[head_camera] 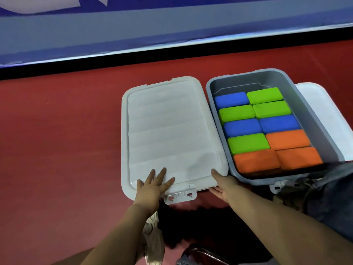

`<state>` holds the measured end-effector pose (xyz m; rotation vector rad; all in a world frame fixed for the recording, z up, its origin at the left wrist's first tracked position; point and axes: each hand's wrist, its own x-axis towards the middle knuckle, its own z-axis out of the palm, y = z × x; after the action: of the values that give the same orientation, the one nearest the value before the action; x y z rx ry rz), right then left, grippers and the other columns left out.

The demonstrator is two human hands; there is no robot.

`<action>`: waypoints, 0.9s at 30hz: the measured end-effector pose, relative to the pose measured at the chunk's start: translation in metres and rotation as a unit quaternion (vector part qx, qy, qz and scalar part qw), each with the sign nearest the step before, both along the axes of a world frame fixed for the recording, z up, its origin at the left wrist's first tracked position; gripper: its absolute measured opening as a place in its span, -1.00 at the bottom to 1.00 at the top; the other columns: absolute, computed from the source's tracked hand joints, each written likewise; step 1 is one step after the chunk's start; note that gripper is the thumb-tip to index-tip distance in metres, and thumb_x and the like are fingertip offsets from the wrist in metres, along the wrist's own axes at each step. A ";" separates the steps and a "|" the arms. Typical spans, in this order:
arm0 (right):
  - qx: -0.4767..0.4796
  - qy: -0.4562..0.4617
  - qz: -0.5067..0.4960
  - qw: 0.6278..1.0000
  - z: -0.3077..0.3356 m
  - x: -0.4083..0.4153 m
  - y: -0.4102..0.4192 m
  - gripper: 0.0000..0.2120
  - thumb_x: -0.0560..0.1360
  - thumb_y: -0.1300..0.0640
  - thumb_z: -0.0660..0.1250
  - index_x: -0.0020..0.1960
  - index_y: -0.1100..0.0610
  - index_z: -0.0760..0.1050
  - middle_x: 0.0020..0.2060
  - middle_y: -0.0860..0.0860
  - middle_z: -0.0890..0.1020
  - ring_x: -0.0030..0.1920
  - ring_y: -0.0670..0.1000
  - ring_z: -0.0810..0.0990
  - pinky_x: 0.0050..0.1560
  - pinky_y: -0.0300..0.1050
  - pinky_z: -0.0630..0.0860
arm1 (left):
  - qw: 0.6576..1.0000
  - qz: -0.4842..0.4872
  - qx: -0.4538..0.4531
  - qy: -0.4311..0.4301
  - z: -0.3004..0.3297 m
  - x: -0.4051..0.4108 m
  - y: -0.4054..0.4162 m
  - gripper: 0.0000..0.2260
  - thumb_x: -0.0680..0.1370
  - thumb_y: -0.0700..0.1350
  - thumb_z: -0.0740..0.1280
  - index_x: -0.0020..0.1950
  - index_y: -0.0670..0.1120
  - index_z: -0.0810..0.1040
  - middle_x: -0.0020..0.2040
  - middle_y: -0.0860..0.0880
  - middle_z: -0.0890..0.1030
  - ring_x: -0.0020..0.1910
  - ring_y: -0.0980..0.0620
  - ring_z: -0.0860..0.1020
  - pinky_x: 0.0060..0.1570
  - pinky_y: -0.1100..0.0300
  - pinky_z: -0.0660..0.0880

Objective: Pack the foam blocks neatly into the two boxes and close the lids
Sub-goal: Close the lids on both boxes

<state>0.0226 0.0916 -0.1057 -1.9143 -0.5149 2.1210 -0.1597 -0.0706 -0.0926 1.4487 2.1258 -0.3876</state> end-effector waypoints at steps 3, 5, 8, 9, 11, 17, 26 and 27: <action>-0.006 0.012 0.012 1.000 -0.003 0.001 0.001 -0.65 0.50 0.10 0.38 0.26 0.12 0.43 0.04 0.06 0.57 0.00 0.09 0.54 0.02 0.06 0.49 | 1.000 0.014 -0.004 0.002 0.000 0.008 0.001 -0.21 0.50 -0.36 0.14 0.53 0.28 -0.08 0.56 0.10 -0.27 0.54 -0.10 -0.24 0.39 -0.24 0.03; -0.023 0.015 0.005 1.000 -0.004 -0.001 0.001 -0.63 0.50 0.07 0.38 0.26 0.09 0.42 0.08 0.06 0.59 0.00 0.10 0.55 -0.03 0.07 0.49 | 1.000 0.025 -0.012 -0.008 0.000 0.008 0.002 -0.20 0.49 -0.38 0.13 0.53 0.28 -0.10 0.55 0.12 -0.29 0.53 -0.08 -0.28 0.40 -0.27 -0.01; -0.037 0.021 -0.018 0.999 -0.005 -0.006 0.002 -0.58 0.47 0.06 0.41 0.28 0.05 0.39 0.15 0.05 0.59 -0.10 0.10 0.60 -0.17 0.07 0.51 | 0.999 0.027 -0.025 -0.030 0.000 0.003 0.006 -0.18 0.49 -0.40 0.12 0.52 0.29 -0.10 0.54 0.14 -0.31 0.53 -0.06 -0.32 0.40 -0.32 -0.06; -0.039 0.022 -0.028 0.999 -0.006 -0.007 0.002 -0.57 0.46 0.06 0.42 0.27 0.04 0.39 0.14 0.04 0.60 -0.12 0.09 0.60 -0.20 0.06 0.51 | 0.998 0.030 -0.026 -0.039 -0.001 0.000 0.007 -0.17 0.49 -0.41 0.12 0.52 0.29 -0.09 0.54 0.15 -0.31 0.52 -0.06 -0.32 0.40 -0.33 -0.08; -0.041 0.024 -0.045 0.998 -0.007 -0.007 0.003 -0.57 0.45 0.05 0.43 0.26 0.03 0.38 0.11 0.04 0.60 -0.13 0.10 0.60 -0.17 0.08 0.52 | 0.997 0.038 -0.025 -0.056 -0.002 -0.003 0.010 -0.18 0.49 -0.41 0.13 0.52 0.29 -0.05 0.54 0.16 -0.29 0.53 -0.05 -0.32 0.39 -0.35 -0.10; -0.057 0.017 0.043 0.997 -0.016 -0.004 -0.024 -0.31 0.39 -0.34 0.30 0.39 -0.02 0.28 0.37 0.09 0.41 0.32 0.15 0.43 0.26 0.16 0.37 | 0.997 0.041 -0.014 -0.070 -0.011 -0.006 0.007 -0.25 0.53 -0.28 0.22 0.52 0.30 -0.03 0.55 0.16 -0.28 0.53 -0.07 -0.31 0.36 -0.40 -0.11; -0.140 0.121 -0.034 0.982 -0.009 -0.015 -0.055 -0.60 0.36 -0.04 0.48 0.11 0.12 0.51 0.02 0.14 0.58 -0.04 0.05 0.55 -0.16 -0.13 0.55 | 0.996 0.014 -0.038 -0.082 -0.006 -0.006 0.008 -0.09 0.40 0.14 0.45 0.53 0.26 -0.12 0.53 0.12 -0.35 0.50 -0.10 -0.37 0.35 -0.40 -0.12; -0.144 0.138 -0.054 0.979 -0.007 -0.016 -0.055 -0.68 0.38 0.05 0.48 0.08 0.11 0.53 0.00 0.10 0.59 -0.07 0.02 0.56 -0.29 -0.21 0.56 | 0.996 0.014 -0.037 -0.080 -0.007 -0.006 0.007 -0.08 0.39 0.16 0.45 0.53 0.26 -0.12 0.53 0.12 -0.35 0.50 -0.10 -0.37 0.35 -0.40 -0.12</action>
<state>0.0065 0.0362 -0.1122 -1.6906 -0.0495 2.4418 -0.1654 -0.0632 -0.0996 1.3602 1.9813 -0.3261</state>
